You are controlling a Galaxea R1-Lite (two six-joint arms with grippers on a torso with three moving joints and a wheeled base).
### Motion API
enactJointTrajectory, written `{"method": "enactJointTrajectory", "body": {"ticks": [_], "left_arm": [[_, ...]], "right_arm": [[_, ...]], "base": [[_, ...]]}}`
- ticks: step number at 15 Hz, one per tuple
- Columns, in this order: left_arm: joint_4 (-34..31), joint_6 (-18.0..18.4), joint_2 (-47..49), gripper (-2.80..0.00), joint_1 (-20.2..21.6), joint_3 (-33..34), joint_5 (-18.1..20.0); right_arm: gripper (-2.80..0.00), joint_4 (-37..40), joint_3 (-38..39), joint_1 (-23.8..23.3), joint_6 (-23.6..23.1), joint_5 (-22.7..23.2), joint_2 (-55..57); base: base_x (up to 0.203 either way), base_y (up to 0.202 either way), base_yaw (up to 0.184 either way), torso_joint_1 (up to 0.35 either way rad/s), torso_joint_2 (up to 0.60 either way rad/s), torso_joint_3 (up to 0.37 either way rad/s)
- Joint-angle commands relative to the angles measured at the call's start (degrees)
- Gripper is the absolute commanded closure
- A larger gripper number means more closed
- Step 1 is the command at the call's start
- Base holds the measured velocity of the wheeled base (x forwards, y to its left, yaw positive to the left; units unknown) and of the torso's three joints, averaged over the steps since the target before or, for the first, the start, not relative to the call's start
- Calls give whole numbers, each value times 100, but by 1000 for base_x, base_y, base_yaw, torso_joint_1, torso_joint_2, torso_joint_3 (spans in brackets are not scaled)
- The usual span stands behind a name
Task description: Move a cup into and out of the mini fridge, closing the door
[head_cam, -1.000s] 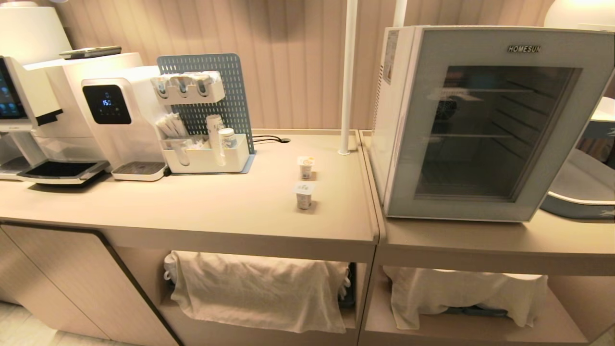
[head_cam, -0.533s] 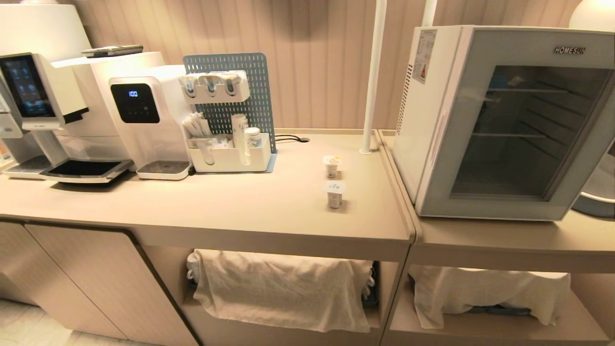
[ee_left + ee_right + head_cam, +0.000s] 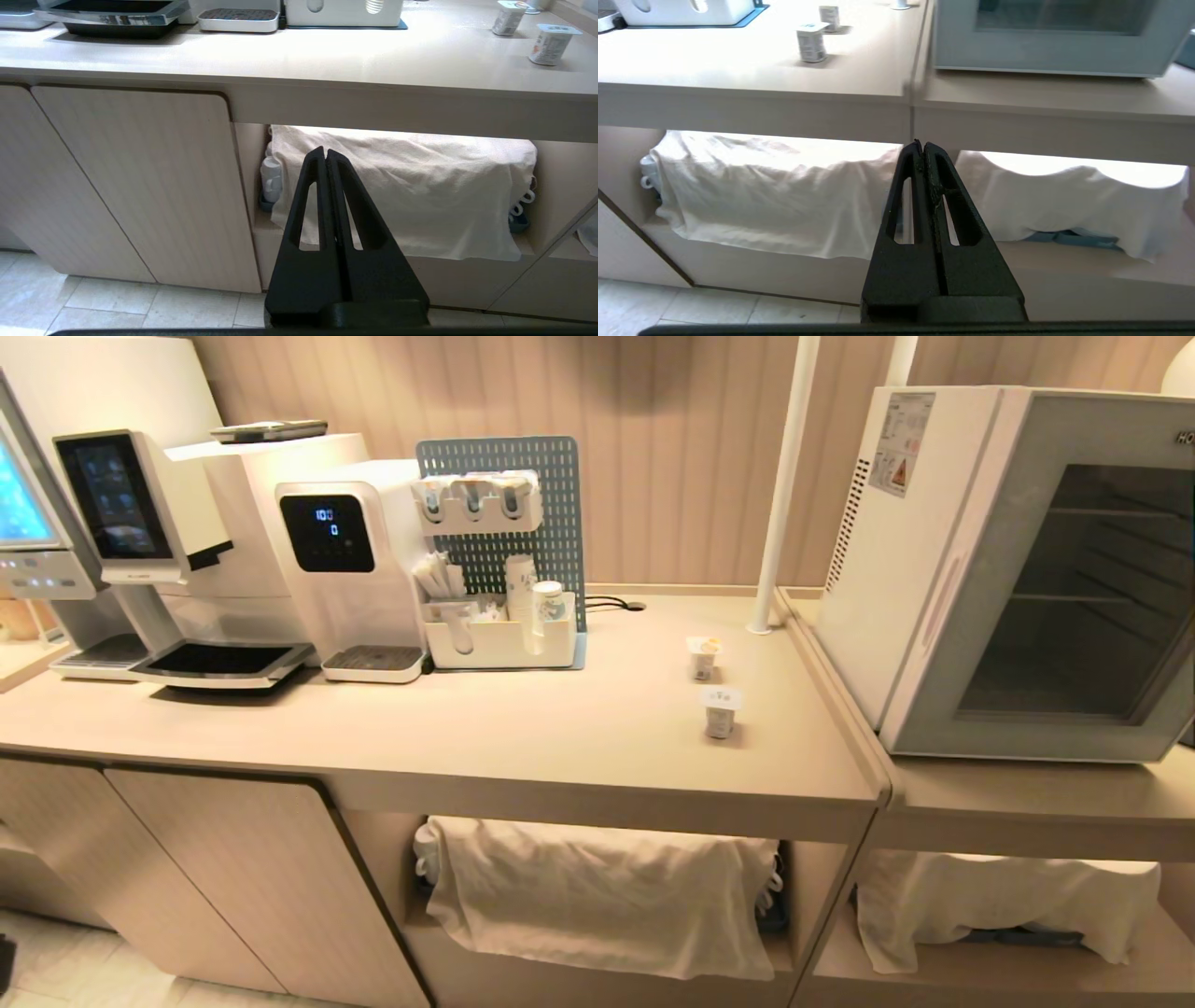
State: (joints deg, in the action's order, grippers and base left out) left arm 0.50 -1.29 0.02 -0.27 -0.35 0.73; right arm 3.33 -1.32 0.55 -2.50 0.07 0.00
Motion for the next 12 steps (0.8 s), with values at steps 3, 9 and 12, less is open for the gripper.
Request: {"method": "enactJointTrajectory", "body": {"ticks": [3,9,12], "left_arm": [[3,-10,-2,0,0,0,-3],[3,-11,-2,0,0,0,6],[11,-11,-2,0,0,0,-3]], "right_arm": [[0,1,0,1,4,1,6],[0,1,0,-2,83,-7,0],[0,10,-9,-2,132,-7,0]], "base": [[0,190,3,-1,5,5],[0,190,1,5,3,2],[0,193,-1,3,-2,2]]}}
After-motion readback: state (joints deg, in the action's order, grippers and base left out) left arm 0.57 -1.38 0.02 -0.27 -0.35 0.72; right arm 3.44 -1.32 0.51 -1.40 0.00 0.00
